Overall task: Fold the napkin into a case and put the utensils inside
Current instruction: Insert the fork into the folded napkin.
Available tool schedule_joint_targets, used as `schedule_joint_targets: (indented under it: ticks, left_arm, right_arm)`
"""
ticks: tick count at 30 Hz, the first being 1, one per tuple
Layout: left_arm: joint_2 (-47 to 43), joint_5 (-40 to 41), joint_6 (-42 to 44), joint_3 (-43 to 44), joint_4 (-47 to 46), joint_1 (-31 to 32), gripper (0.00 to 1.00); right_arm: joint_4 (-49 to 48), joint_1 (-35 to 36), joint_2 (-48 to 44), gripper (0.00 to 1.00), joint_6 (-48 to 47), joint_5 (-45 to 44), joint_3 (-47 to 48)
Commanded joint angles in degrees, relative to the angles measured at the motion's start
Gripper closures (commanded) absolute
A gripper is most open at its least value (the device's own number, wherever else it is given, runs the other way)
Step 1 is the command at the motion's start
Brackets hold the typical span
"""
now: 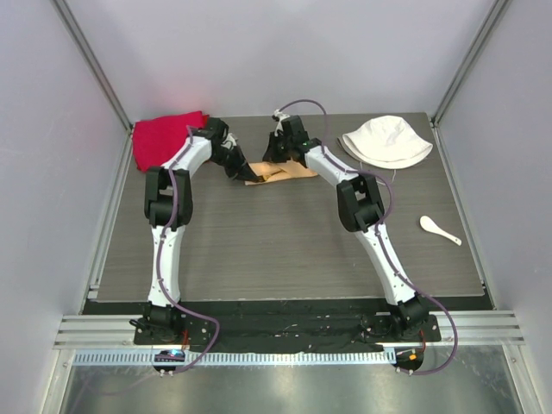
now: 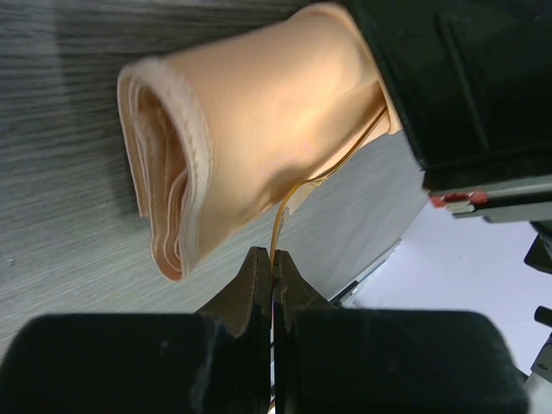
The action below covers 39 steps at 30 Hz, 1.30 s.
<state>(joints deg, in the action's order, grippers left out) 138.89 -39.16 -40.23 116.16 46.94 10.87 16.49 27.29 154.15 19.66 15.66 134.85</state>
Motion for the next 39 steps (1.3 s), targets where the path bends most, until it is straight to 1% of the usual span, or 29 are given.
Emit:
schedule_joint_targets:
  ticks: [1, 6, 12, 20, 22, 23, 24, 26, 27, 29, 30, 33, 34, 35, 37, 38, 39]
  left_arm:
    - [-3.98, 1.01, 0.15, -0.93, 1.05, 0.64, 1.0]
    - [-4.68, 0.66, 0.5, -2.25, 0.87, 0.64, 1.0]
    - [-4.86, -0.22, 1.47, -3.83, 1.14, 0.64, 1.0]
    - [-5.12, -0.48, 1.64, -5.15, 0.87, 0.64, 1.0]
    - [-5.12, -0.48, 1.38, -5.5, 0.79, 0.64, 0.98]
    - [-5.21, -0.39, 1.38, -5.68, 0.7, 0.55, 0.95]
    - [-5.56, -0.31, 1.38, -5.85, 0.61, 0.55, 0.88]
    - [-6.43, 0.48, 1.38, -6.91, -0.09, 0.64, 0.79]
    - [-7.83, 1.62, 1.47, -7.35, -0.44, 0.64, 0.71]
    - [-8.98, 3.81, 1.38, -8.05, -0.88, 0.55, 0.66]
    - [-9.42, 5.3, 1.47, -7.88, -0.97, 0.55, 0.62]
    - [-10.83, 5.84, 1.03, -7.52, -1.23, 0.55, 0.49]
    - [-12.05, 6.89, 0.68, -7.61, -1.58, 0.55, 0.48]
    - [-12.5, 7.51, 0.5, -7.53, -1.76, 0.55, 0.47]
    - [-14.07, 8.65, 0.85, -5.95, -1.15, 0.55, 0.35]
    - [-14.61, 9.27, 0.94, -5.6, -1.15, 0.55, 0.32]
    - [-15.22, 9.88, 1.72, -4.72, -0.36, 0.55, 0.27]
  right_arm:
    - [3.28, 1.28, -0.77, 0.99, -4.53, 3.85, -0.27]
    - [3.2, 1.36, -5.33, 0.99, -7.61, 6.75, -7.03]
    - [2.76, 1.28, -9.3, 0.99, -10.34, 9.47, -13.02]
    - [2.05, 1.28, -11.15, 0.99, -10.96, 11.85, -15.66]
    - [1.09, 1.28, -11.58, 0.99, -10.0, 11.06, -16.19]
    - [0.74, 1.19, -12.28, 0.99, -9.56, 10.45, -16.28]
    - [0.39, 1.1, -12.64, 0.99, -8.77, 9.83, -16.02]
    - [0.47, 0.93, -14.21, 0.99, -7.45, 8.52, -15.41]
    - [0.38, 0.49, -15.09, 0.99, -6.49, 7.99, -14.79]
    - [0.38, -0.21, -16.33, 0.94, -3.5, 7.46, -13.91]
    - [0.99, -0.83, -17.46, 0.93, -2.88, 7.19, -12.6]
    - [4.58, -1.89, -19.75, 0.92, -1.64, 6.05, -9.18]
    - [5.3, -2.5, -20.81, 0.92, -1.73, 5.35, -8.99]
    - [6.96, -2.85, -21.95, 0.92, -1.73, 3.52, -9.07]
    - [9.42, -4.16, -25.88, 0.91, -1.56, 0.44, -9.95]
    - [11.79, -4.78, -27.22, 0.9, -0.6, -4.19, -10.74]
    - [13.03, -5.31, -29.23, 0.86, 0.11, -6.76, -13.27]
